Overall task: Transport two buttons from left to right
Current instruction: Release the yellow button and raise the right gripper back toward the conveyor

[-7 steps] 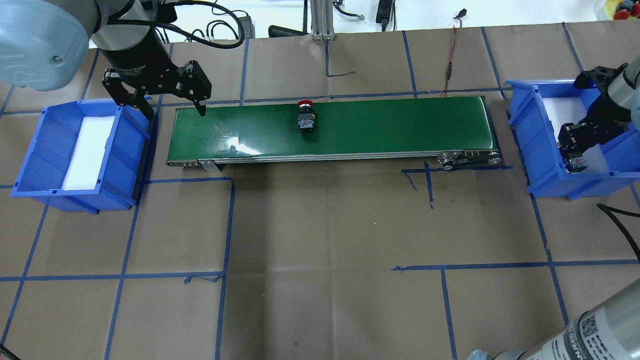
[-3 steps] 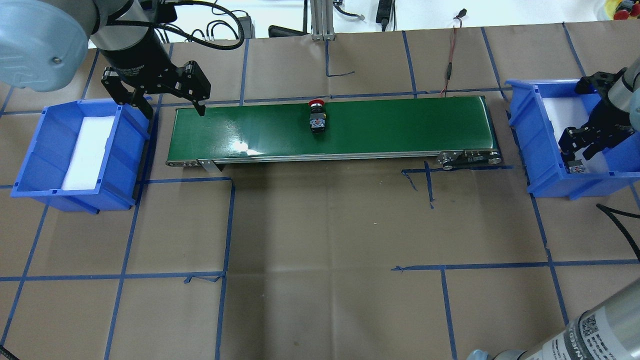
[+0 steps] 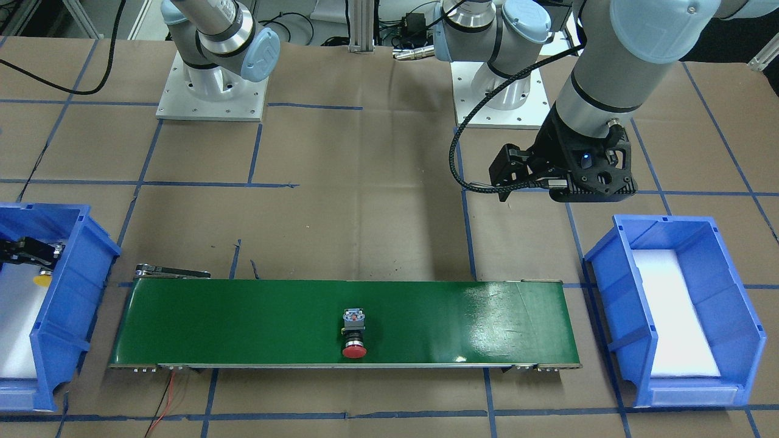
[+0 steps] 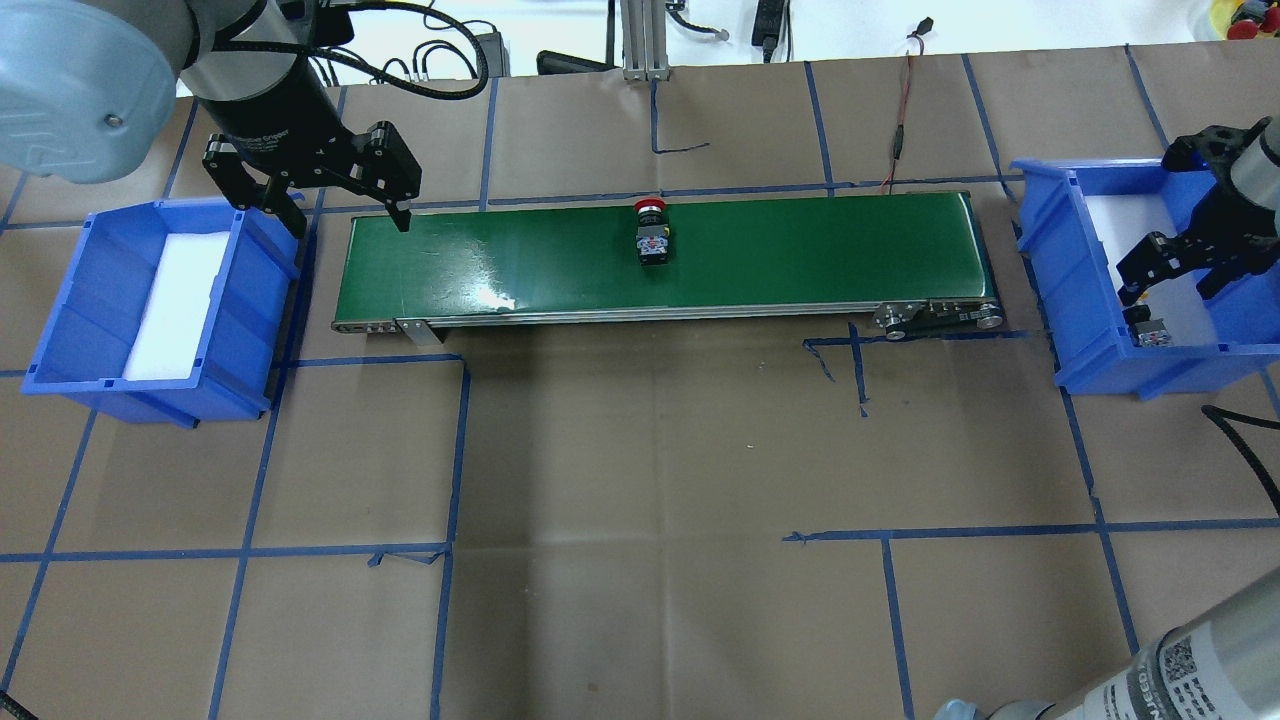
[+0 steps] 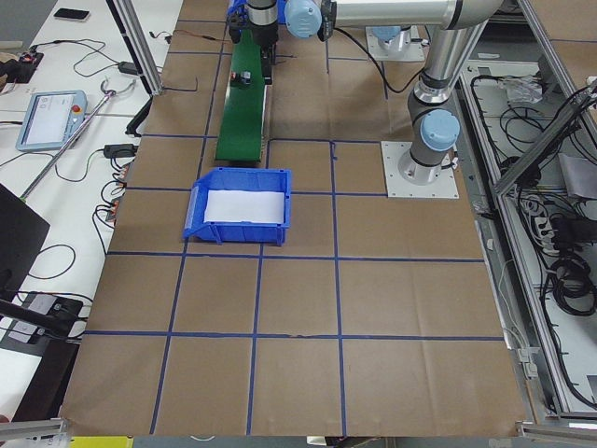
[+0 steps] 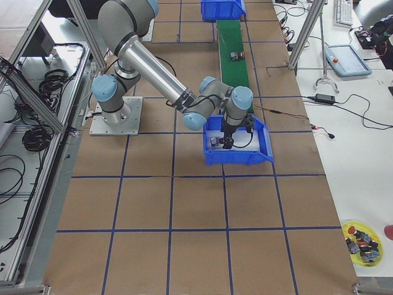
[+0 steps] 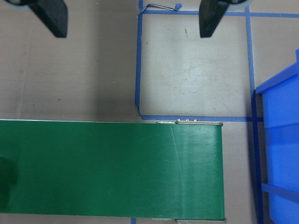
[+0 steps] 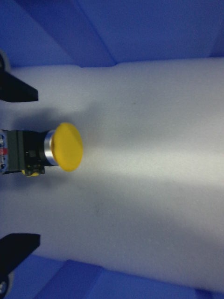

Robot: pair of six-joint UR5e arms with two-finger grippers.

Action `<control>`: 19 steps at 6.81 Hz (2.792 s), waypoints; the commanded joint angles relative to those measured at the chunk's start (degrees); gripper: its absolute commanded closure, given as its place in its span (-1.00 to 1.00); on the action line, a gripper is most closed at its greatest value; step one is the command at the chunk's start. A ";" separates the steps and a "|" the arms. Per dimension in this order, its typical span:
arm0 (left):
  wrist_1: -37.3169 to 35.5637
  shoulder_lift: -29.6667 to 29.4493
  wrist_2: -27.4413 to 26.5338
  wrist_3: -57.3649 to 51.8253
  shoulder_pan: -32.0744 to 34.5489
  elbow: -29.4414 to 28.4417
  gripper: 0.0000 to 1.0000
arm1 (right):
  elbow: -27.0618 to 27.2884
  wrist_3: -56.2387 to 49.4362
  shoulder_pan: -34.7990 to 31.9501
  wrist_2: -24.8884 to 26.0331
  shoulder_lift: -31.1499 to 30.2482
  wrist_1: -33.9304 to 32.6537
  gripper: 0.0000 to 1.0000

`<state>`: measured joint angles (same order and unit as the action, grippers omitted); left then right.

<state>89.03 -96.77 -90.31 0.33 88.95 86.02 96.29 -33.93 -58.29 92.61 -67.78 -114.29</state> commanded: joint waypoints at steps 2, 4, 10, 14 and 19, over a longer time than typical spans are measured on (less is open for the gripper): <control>0.00 0.00 -0.04 -0.07 -0.01 0.03 -0.99 | -14.92 11.91 -2.78 -0.24 -4.55 18.67 -0.99; 0.00 0.00 0.05 -0.07 0.08 0.03 -1.00 | -24.28 18.78 -10.67 -0.15 -4.20 24.28 -0.99; 0.09 0.00 0.05 0.20 0.17 0.29 -1.00 | -18.19 37.19 -35.06 -0.06 -5.34 11.91 -0.99; 0.00 0.00 0.05 0.11 0.17 0.29 -1.00 | -13.59 36.66 -31.47 -0.42 -5.70 5.65 -0.99; 0.00 0.00 0.05 0.11 0.17 0.29 -1.00 | -10.96 36.21 -31.01 -0.33 -5.00 5.65 -0.99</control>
<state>89.03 -96.77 -90.26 0.44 89.12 86.31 84.60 2.22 -89.31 92.53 -72.82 -108.76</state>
